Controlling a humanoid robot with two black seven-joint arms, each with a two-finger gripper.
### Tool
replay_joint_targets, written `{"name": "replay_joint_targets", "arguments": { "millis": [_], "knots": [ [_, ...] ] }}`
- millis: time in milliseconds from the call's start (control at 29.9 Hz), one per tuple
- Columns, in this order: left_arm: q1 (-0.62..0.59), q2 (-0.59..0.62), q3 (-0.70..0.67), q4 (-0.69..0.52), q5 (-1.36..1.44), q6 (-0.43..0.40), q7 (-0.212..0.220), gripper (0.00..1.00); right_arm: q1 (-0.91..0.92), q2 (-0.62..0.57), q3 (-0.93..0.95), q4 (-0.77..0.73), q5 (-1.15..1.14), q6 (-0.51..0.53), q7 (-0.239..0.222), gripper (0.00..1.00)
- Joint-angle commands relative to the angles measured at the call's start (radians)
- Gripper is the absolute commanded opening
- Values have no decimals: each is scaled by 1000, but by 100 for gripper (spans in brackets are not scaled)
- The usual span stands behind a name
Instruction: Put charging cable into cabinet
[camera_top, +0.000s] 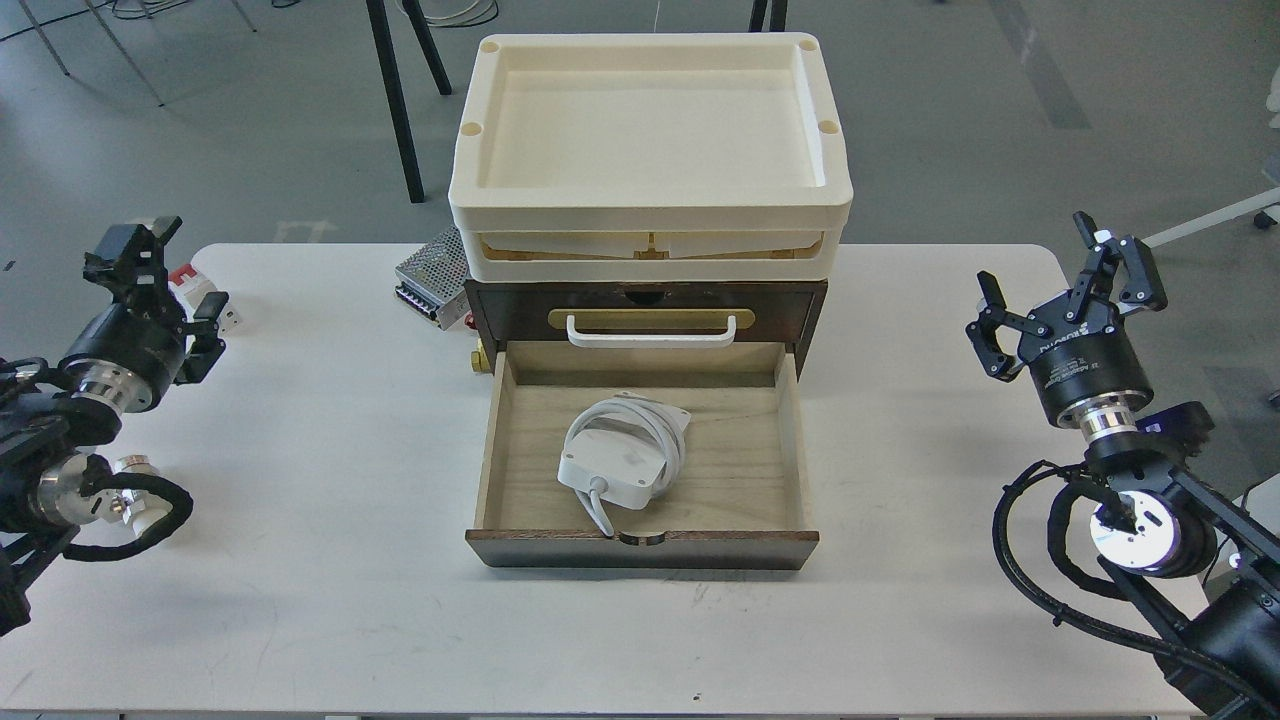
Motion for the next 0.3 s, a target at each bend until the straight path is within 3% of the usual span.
{"name": "replay_joint_targets", "arguments": {
  "millis": [0, 267],
  "knots": [
    [0, -43, -19, 74, -15, -23, 0, 100, 2, -1, 1, 1, 0, 2, 0, 99],
    [-2, -62, -36, 110, -15, -88, 0, 100, -2, 1, -1, 0, 0, 2, 0, 99]
  ]
}}
